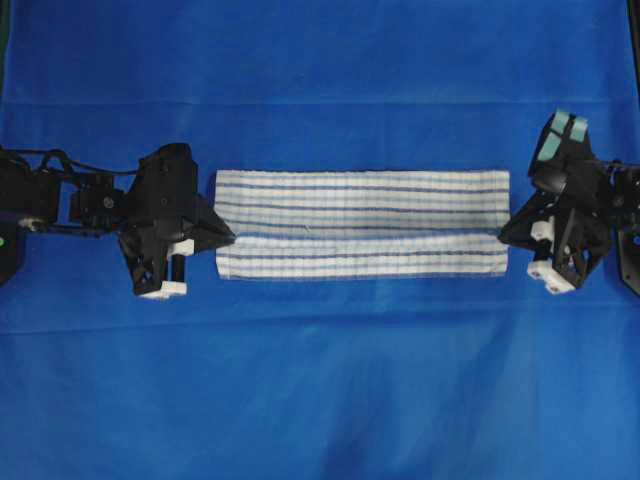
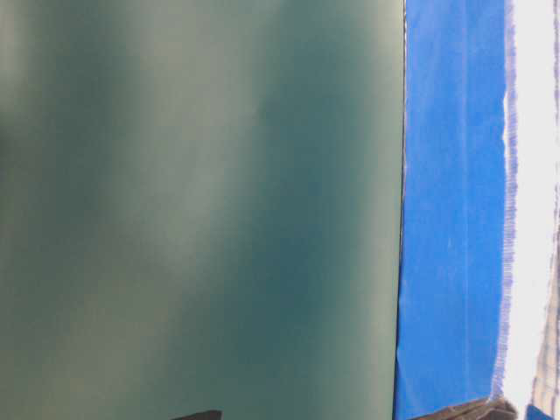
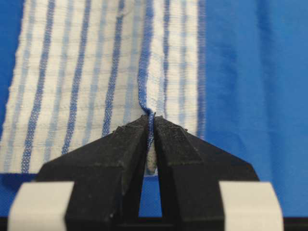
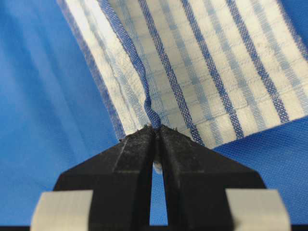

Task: Fold the blue towel.

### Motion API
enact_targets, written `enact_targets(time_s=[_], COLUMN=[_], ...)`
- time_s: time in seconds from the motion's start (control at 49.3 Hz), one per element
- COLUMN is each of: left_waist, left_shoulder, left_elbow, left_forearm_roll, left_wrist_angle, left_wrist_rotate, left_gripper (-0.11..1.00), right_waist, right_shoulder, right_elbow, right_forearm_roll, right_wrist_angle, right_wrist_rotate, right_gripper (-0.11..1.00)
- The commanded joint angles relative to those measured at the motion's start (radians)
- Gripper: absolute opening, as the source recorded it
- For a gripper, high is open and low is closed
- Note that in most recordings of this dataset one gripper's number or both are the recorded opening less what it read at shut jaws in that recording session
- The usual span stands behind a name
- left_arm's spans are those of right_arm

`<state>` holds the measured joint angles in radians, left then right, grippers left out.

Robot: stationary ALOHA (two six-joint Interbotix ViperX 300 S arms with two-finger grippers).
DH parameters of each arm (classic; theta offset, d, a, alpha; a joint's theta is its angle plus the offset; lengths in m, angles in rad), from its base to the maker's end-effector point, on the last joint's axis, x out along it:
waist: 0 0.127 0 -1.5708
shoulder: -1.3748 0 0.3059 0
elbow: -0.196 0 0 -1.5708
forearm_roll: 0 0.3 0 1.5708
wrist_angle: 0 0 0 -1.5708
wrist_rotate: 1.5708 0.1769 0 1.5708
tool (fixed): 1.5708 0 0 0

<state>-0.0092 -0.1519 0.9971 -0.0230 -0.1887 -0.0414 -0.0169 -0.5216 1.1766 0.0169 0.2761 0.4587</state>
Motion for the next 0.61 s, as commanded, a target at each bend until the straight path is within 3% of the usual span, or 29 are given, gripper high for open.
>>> enact_targets(time_s=[0.0, 0.527, 0.588], left_waist=[-0.002, -0.002, -0.002], left_shoulder=[-0.005, 0.000, -0.002], left_elbow=[-0.011, -0.011, -0.012], left_forearm_roll=[-0.002, 0.000, -0.002], left_wrist_angle=[-0.005, -0.005, -0.006], left_wrist_rotate=[-0.002, -0.002, -0.003], left_gripper=[0.04, 0.04, 0.10], right_waist=[0.003, 0.026, 0.026], right_shoulder=[0.012, 0.025, 0.025], right_elbow=[-0.023, -0.028, -0.029], right_forearm_roll=[-0.002, -0.002, -0.002], right_wrist_angle=[-0.002, -0.002, -0.003], right_wrist_rotate=[0.002, 0.002, 0.003], right_gripper=[0.06, 0.06, 0.06])
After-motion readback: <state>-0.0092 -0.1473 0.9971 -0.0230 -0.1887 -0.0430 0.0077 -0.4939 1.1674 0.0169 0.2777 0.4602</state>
